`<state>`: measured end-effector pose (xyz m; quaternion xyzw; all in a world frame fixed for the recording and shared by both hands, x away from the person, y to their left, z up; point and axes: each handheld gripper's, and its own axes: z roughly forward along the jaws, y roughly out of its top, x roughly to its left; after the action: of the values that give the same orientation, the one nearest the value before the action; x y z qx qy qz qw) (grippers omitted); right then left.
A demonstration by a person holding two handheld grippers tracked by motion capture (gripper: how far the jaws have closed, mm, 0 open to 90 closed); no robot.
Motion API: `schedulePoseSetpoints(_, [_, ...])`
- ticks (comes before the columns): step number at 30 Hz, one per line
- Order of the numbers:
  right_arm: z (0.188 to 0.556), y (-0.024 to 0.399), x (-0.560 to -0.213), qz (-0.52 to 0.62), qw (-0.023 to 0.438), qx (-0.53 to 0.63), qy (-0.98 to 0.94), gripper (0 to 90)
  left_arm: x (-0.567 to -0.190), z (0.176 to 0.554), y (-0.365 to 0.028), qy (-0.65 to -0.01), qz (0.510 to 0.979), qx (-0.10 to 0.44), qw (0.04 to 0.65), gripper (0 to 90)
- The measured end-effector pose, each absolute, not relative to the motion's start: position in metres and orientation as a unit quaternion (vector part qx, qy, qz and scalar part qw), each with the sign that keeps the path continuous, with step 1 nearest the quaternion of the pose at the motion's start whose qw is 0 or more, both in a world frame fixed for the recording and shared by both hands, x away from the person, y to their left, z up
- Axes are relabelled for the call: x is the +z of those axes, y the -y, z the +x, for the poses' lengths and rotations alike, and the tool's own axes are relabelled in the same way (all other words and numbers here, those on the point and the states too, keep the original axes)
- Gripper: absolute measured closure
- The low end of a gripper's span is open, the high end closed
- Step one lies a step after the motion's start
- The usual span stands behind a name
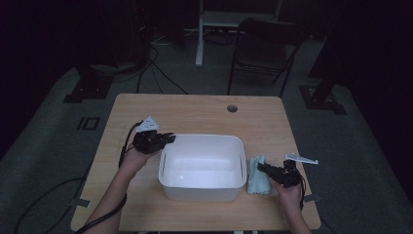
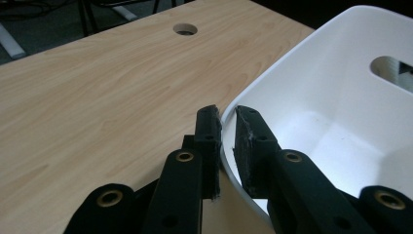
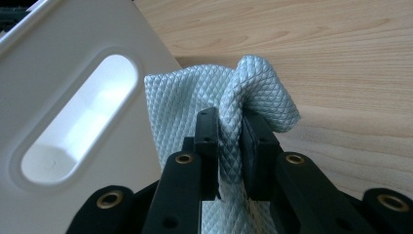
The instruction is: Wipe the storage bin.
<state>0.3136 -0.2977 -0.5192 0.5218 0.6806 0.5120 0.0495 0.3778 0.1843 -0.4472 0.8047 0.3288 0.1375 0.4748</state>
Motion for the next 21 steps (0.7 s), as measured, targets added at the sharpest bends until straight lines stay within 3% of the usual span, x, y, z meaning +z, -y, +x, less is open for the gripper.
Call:
schedulePoseSetpoints(8, [0.313, 0.296, -0.519, 0.52, 0.049, 0.512, -0.682, 79.0, -0.444, 0.383, -0.179, -0.313, 0.811, 0.114, 0.481, 65.0])
schedulePoseSetpoints(13, [0.313, 0.298, -0.52, 0.521, 0.049, 0.511, -0.682, 79.0, -0.445, 0.386, -0.175, -0.311, 0.815, 0.124, 0.473, 69.3])
schedulePoseSetpoints(15, [0.313, 0.299, -0.52, 0.523, 0.048, 0.512, -0.68, 79.0, -0.446, 0.386, -0.178, -0.316, 0.809, 0.123, 0.481, 74.8])
schedulePoseSetpoints(21, [0.314, 0.299, -0.521, 0.524, 0.046, 0.512, -0.679, 78.9, -0.447, 0.378, -0.18, -0.323, 0.806, 0.138, 0.477, 77.7])
